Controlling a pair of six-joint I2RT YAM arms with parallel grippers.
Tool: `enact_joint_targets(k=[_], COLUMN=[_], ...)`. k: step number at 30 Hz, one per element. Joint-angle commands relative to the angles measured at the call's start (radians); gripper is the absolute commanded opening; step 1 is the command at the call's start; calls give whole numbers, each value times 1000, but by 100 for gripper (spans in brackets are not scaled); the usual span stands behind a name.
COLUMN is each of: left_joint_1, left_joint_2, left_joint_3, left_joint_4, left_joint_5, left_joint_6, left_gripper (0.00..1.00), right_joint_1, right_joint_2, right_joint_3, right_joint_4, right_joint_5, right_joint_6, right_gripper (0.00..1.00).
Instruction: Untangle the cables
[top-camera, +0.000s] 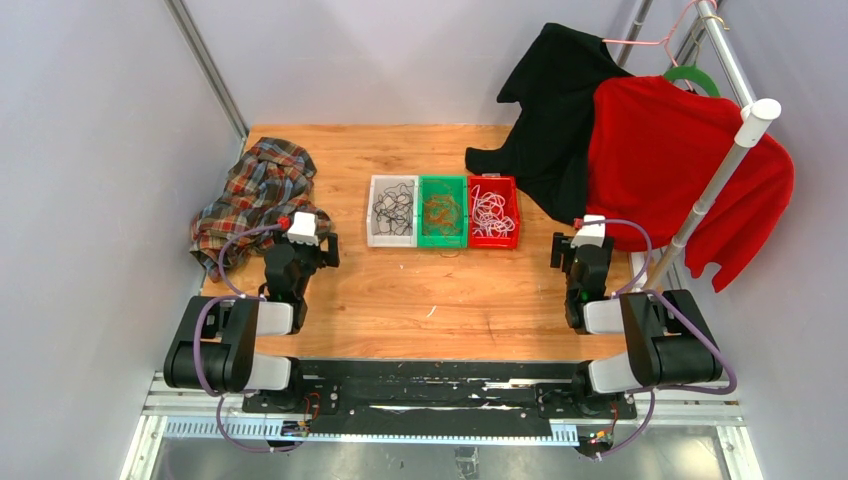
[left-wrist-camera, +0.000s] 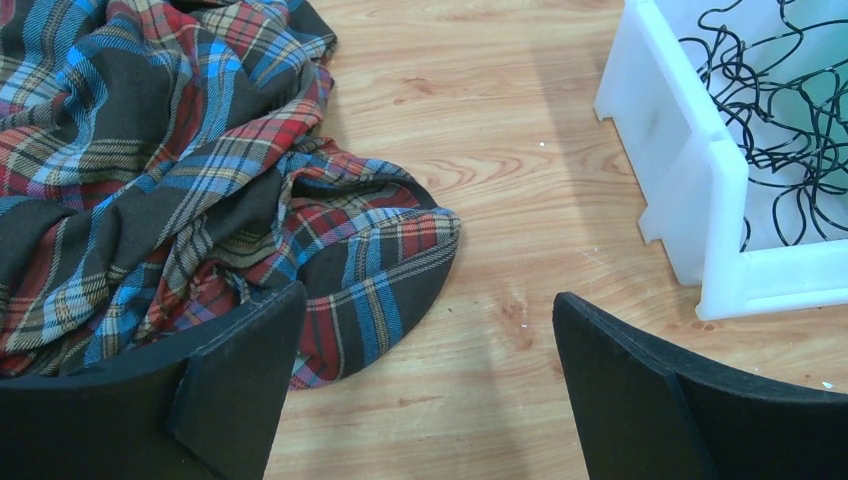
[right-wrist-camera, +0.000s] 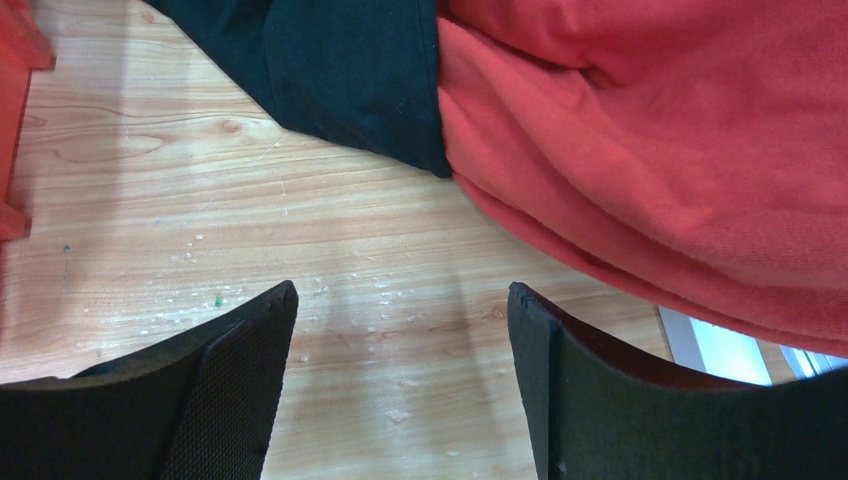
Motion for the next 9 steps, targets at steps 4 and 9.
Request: enact_joint_targets(k=[4, 9], left_joint_1=[10, 10], left_joint_2=[1, 1], left_joint_3=[7, 7], left_joint_4=[52, 53], left_joint_5=[-22, -22], left_joint_6=[-6, -6], left_gripper=[98, 98], right_joint_1=[-12, -12], right_joint_2=[-1, -5], right_joint_3=[13, 11], right_joint_4=[23, 26], right_joint_5=[-6, -8], right_joint_6=[-17, -17], right_gripper=[77, 77])
